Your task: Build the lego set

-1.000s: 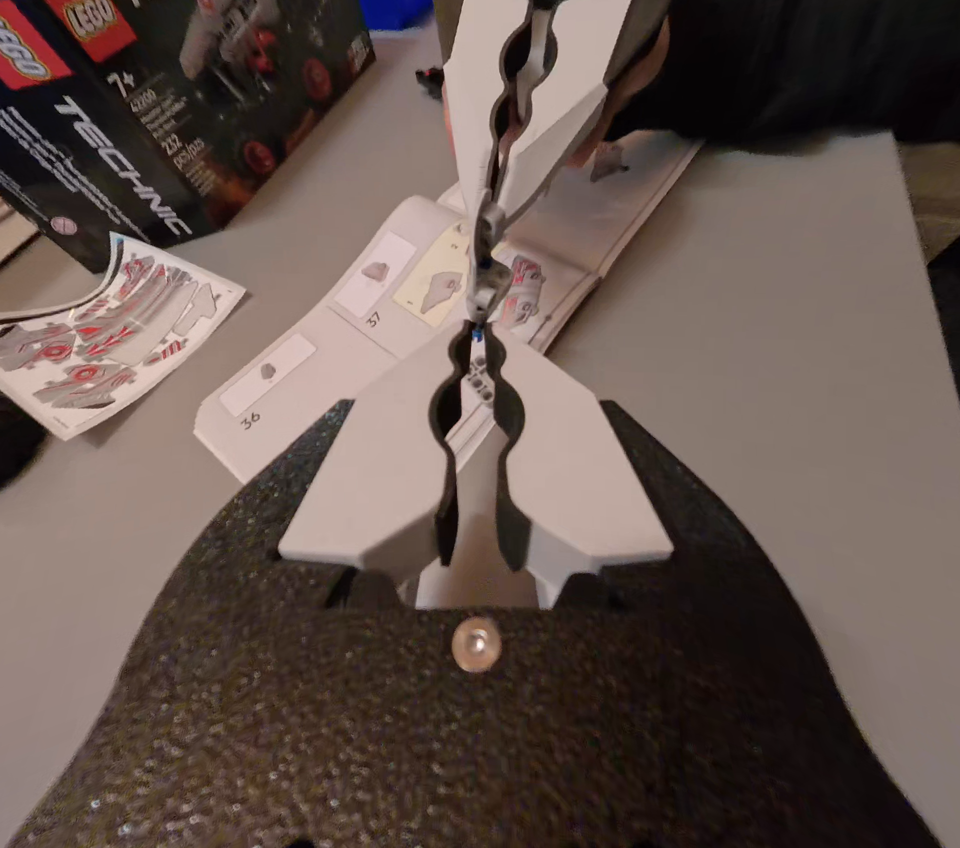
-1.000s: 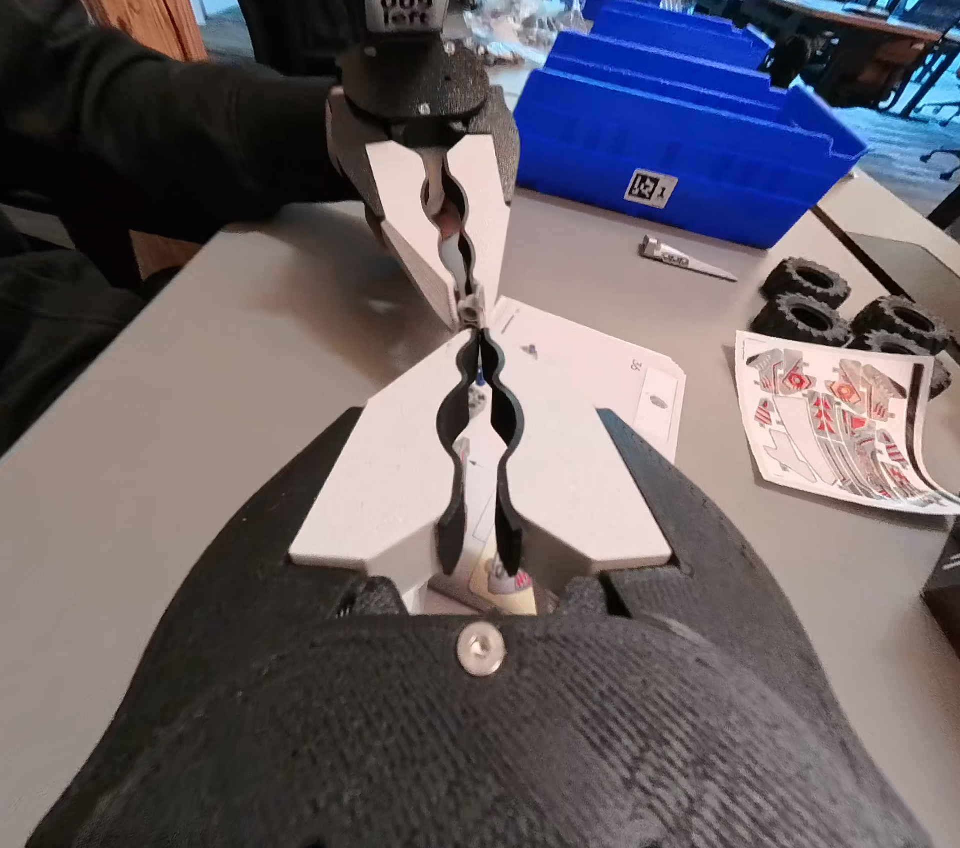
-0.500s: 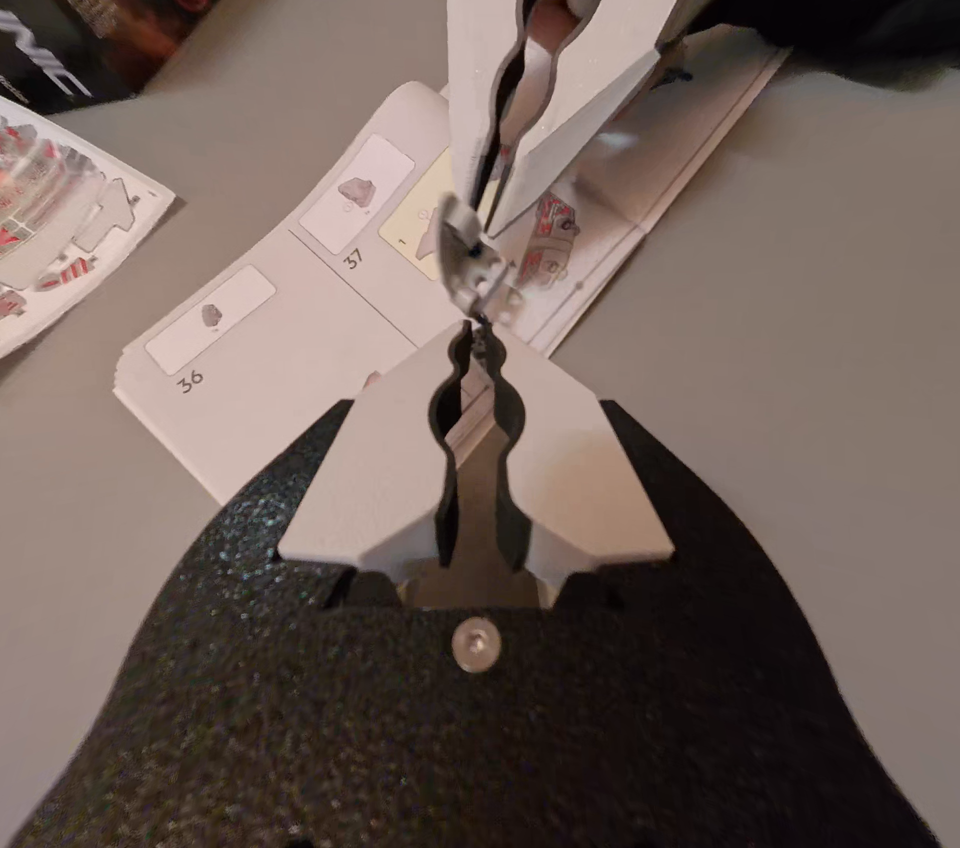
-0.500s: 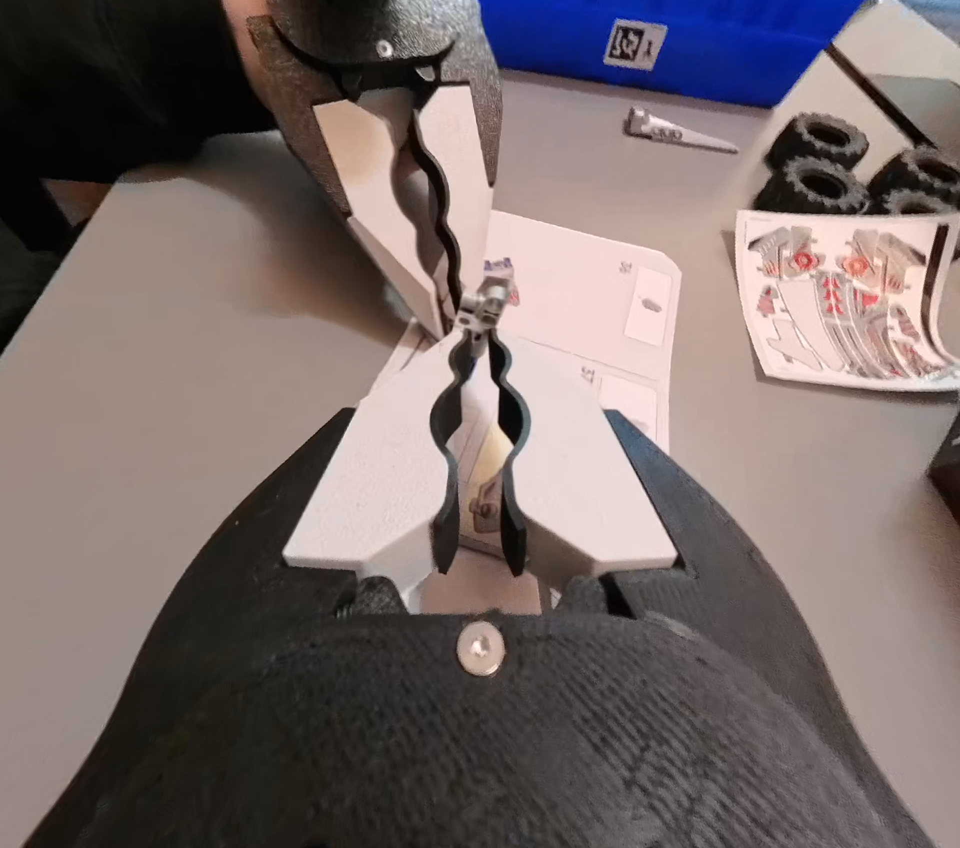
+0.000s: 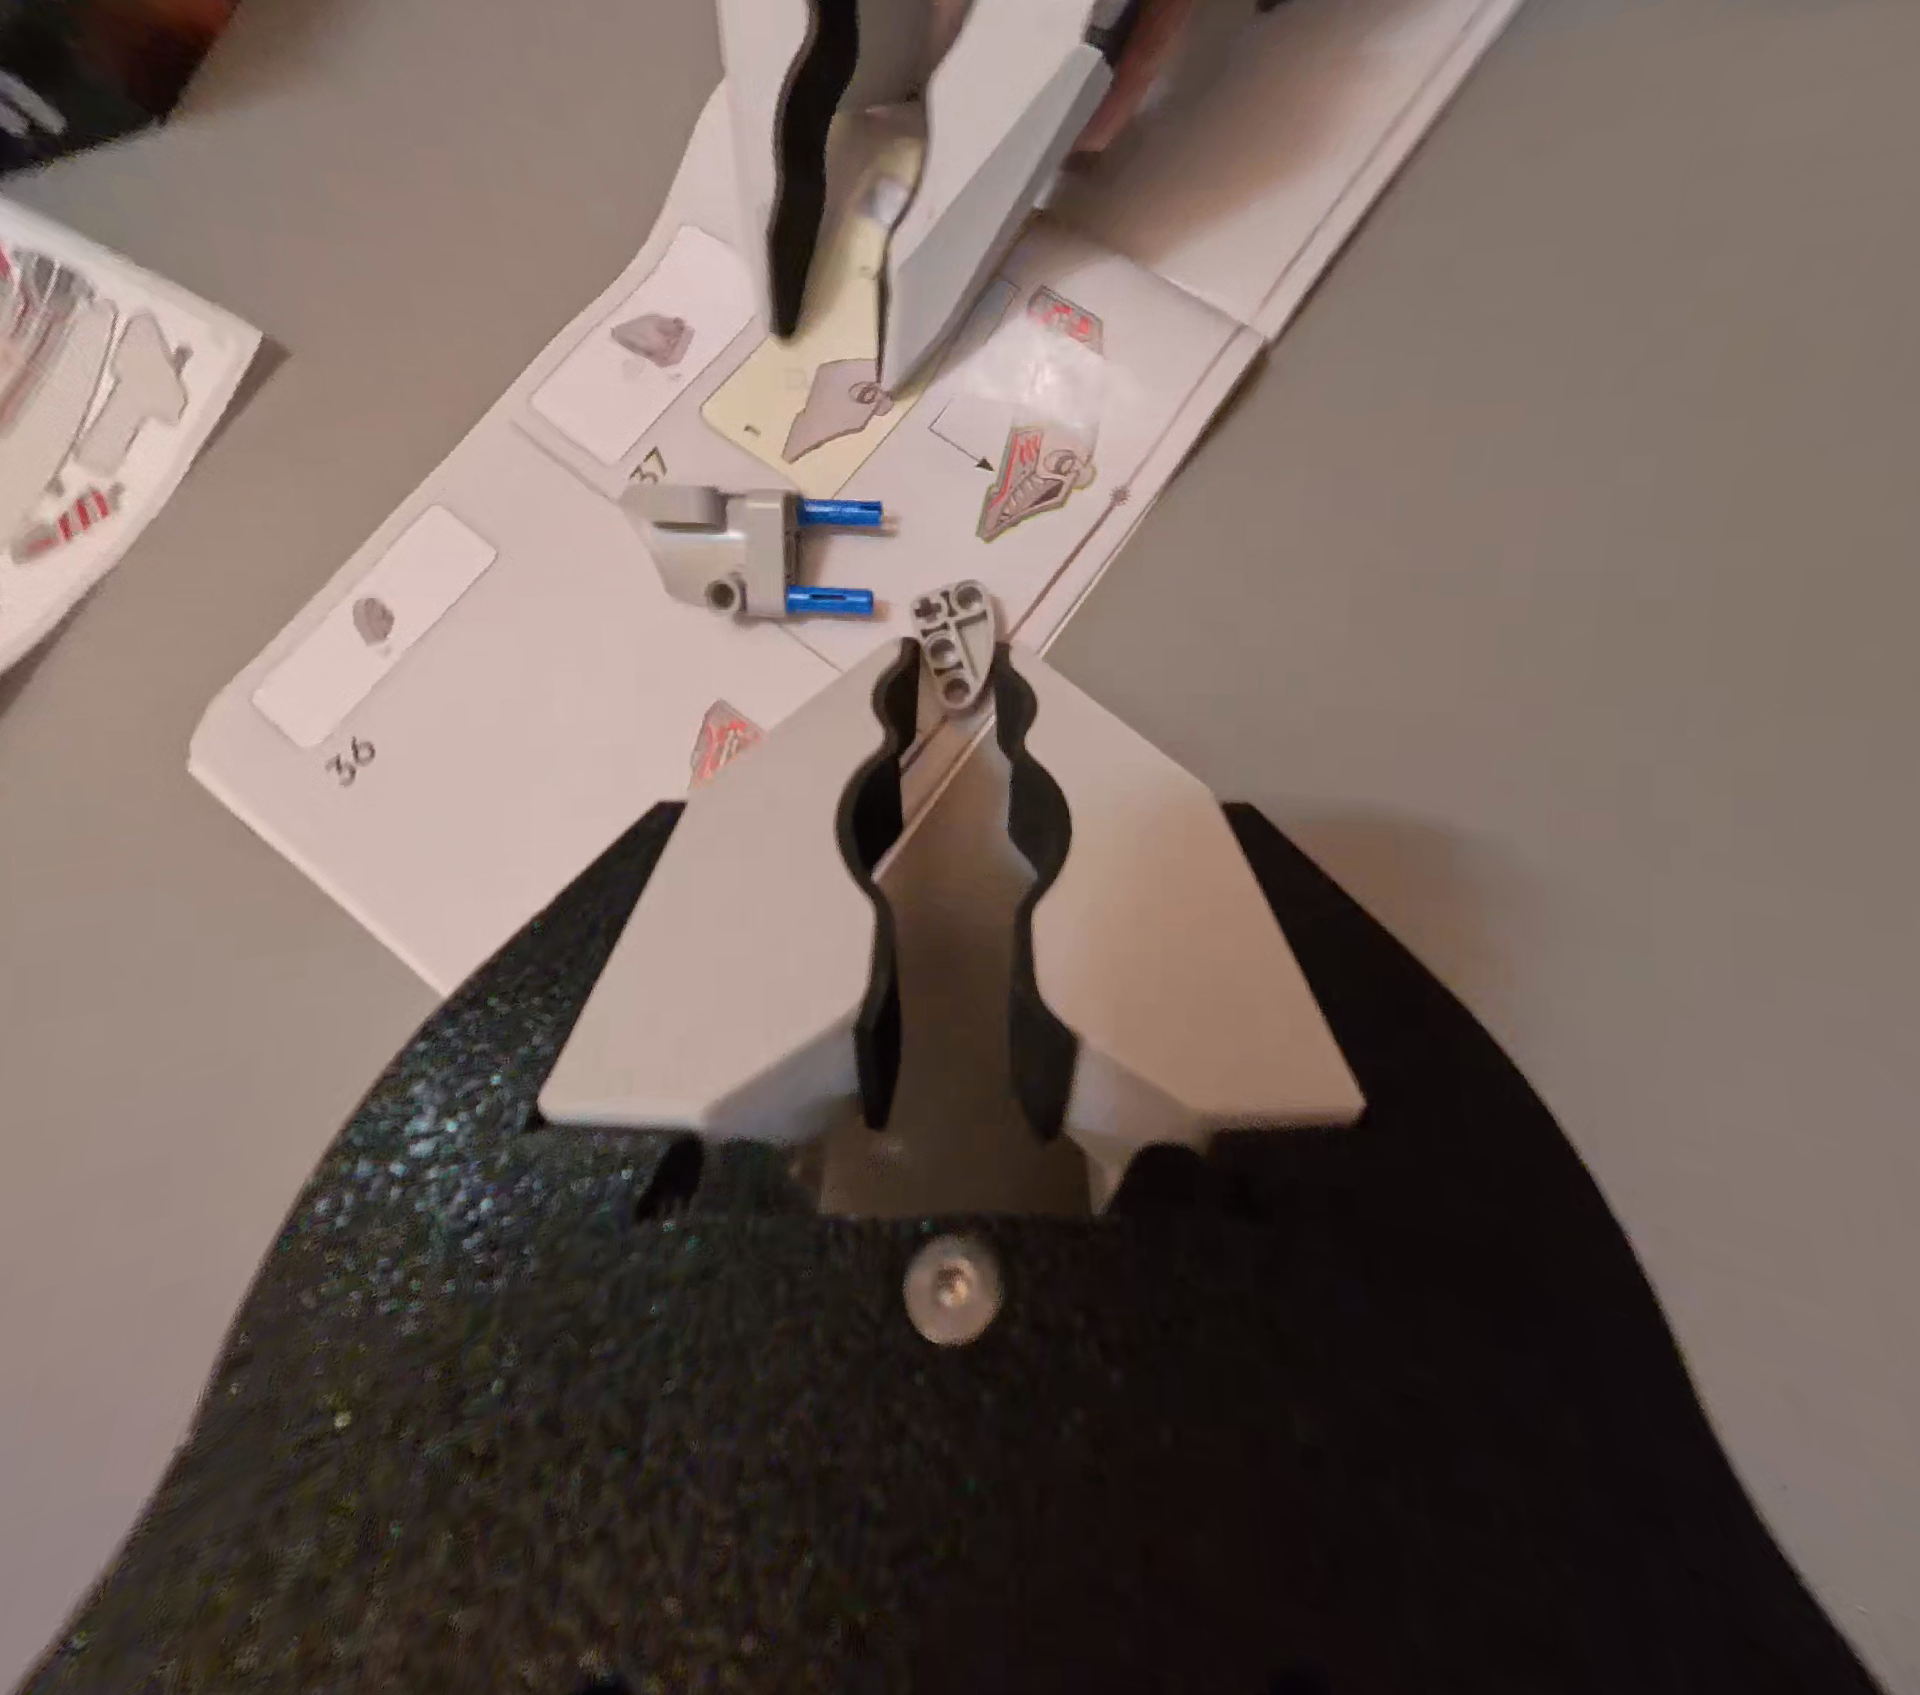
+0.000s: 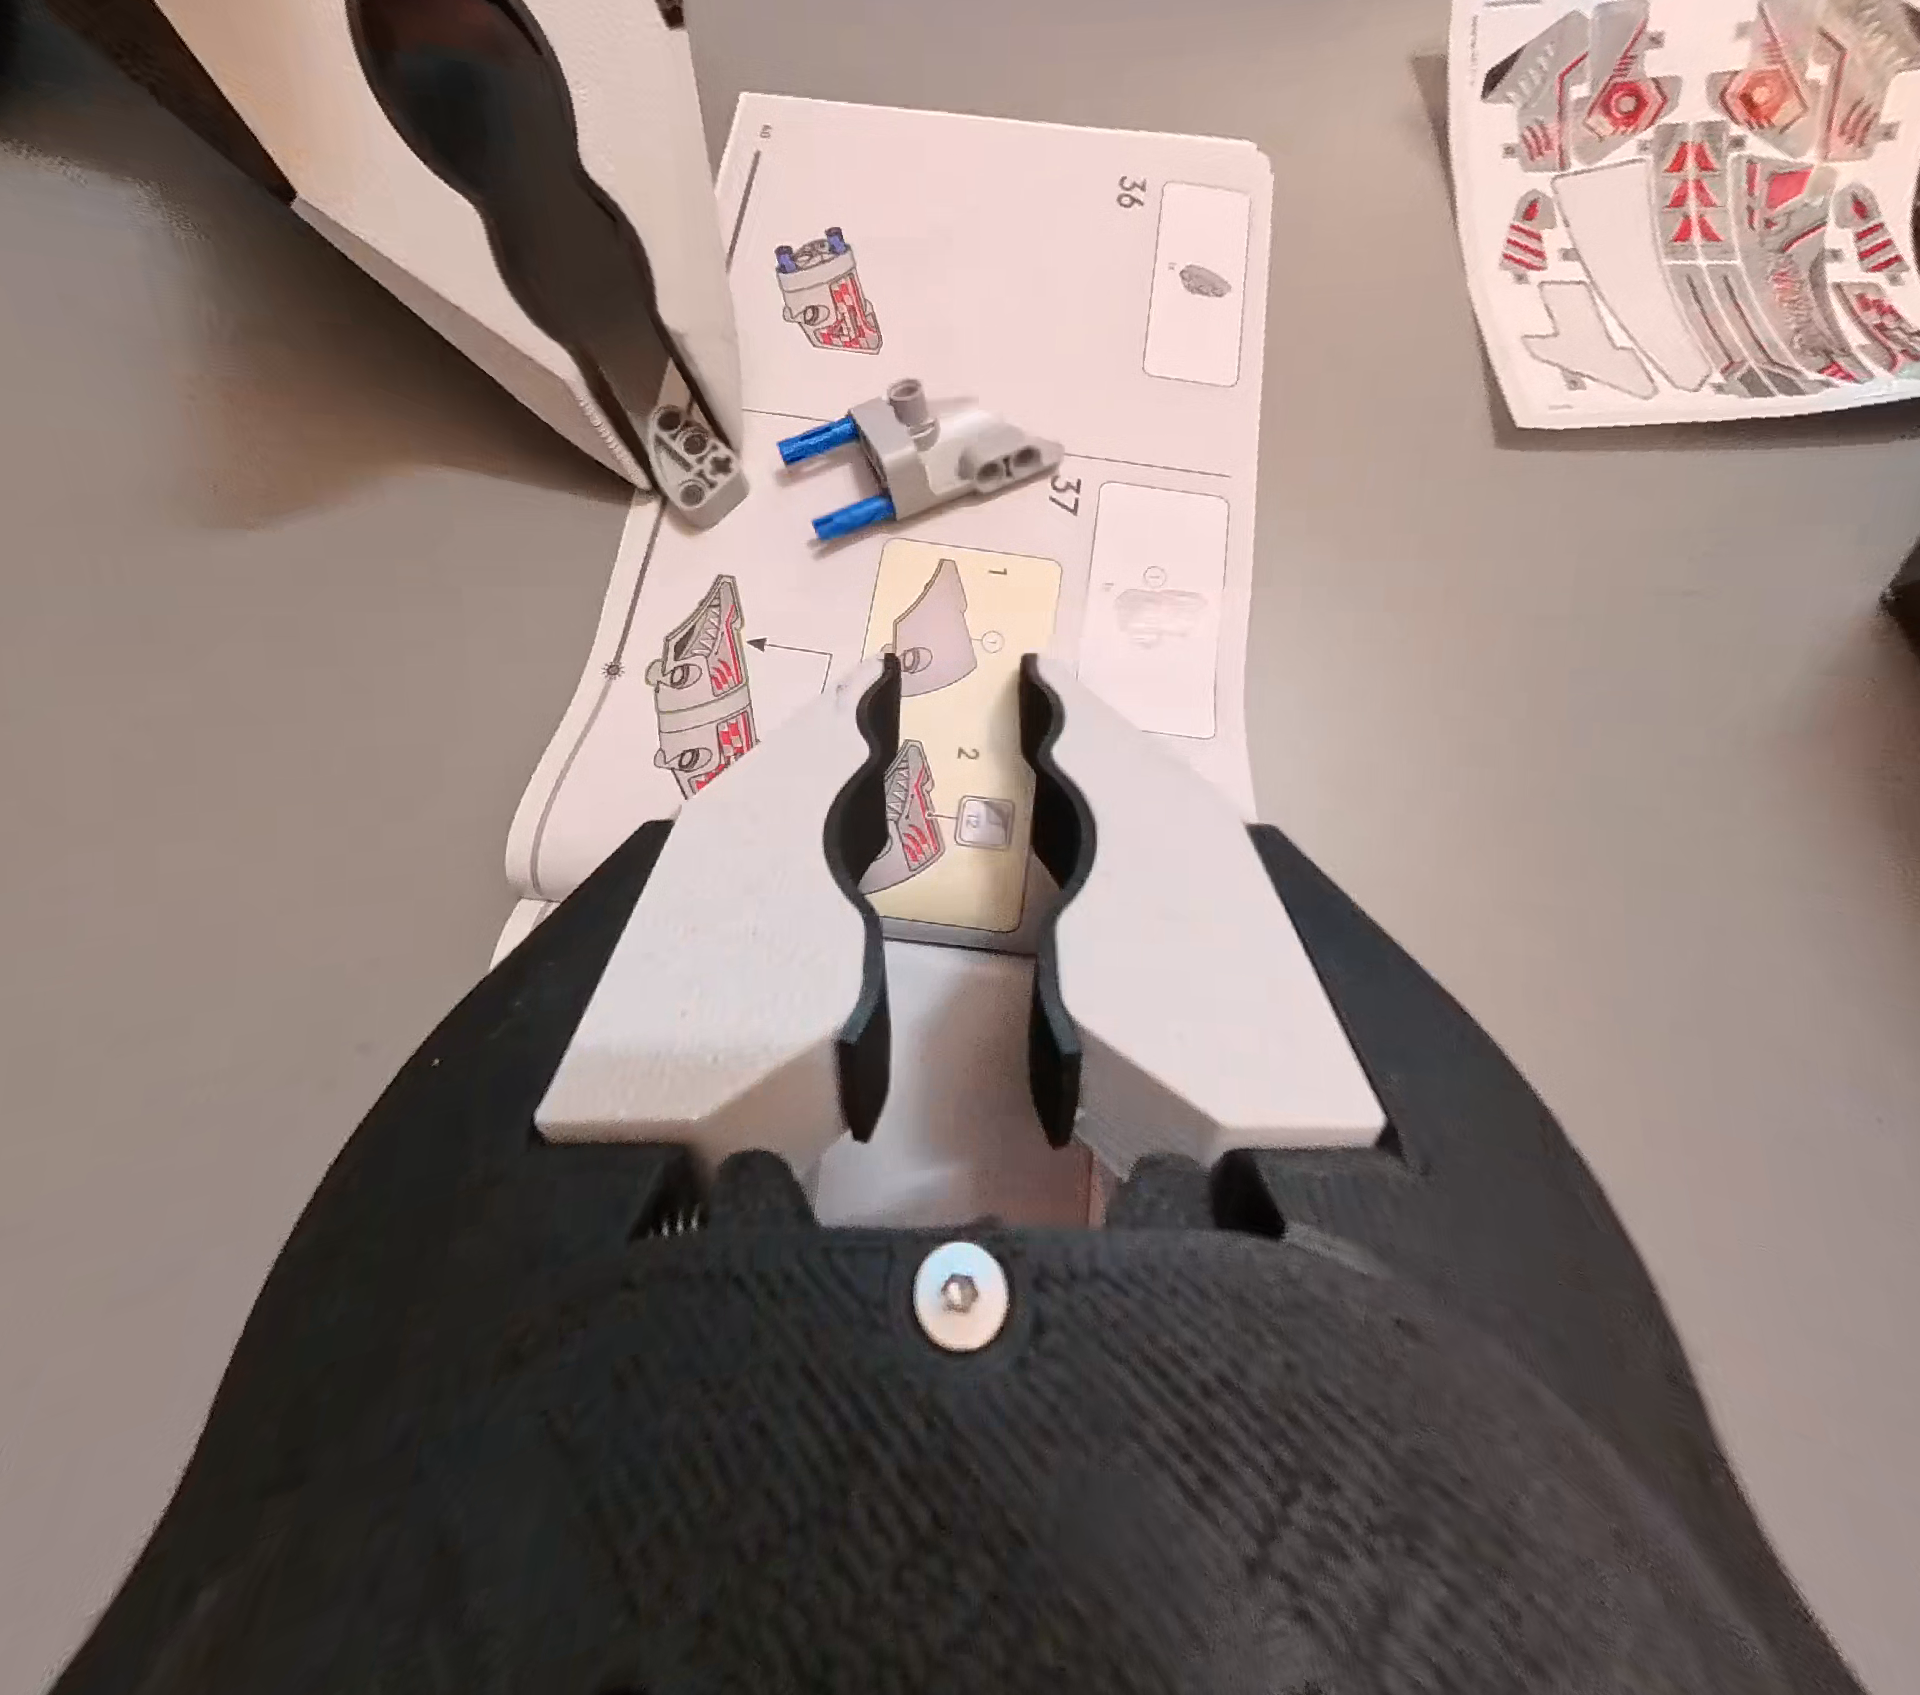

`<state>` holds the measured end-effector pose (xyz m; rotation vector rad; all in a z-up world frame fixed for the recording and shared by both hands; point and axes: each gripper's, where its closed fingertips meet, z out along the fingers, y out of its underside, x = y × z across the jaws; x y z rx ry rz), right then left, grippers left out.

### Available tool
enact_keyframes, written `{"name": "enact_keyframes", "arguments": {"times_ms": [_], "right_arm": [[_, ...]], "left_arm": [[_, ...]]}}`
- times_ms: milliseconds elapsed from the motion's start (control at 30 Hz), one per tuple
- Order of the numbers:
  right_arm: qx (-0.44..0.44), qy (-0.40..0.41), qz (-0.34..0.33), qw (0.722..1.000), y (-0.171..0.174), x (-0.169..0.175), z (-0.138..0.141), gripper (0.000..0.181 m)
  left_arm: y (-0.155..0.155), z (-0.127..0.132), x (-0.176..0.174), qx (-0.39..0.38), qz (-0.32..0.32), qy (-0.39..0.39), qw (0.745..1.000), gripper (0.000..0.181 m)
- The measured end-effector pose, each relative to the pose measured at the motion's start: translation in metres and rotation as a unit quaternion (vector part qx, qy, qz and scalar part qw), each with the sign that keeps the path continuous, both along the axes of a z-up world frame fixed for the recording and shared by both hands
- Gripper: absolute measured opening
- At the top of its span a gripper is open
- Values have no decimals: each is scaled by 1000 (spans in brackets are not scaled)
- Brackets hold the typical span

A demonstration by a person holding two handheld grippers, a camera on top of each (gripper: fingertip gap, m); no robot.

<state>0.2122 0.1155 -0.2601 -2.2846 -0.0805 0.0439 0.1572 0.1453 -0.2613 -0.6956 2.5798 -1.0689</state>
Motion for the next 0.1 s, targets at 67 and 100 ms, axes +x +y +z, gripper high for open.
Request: {"name": "enact_keyframes", "arguments": {"times_ms": [67,100], "right_arm": [[-1,9,14,1000,0,-5,0,20],[-1,12,22,1000,0,-8,0,21]], "left_arm": [[-3,0,-8,4,-61,-4,998,11],[-2,1,-11,7,-91,-11,996,11]]}}
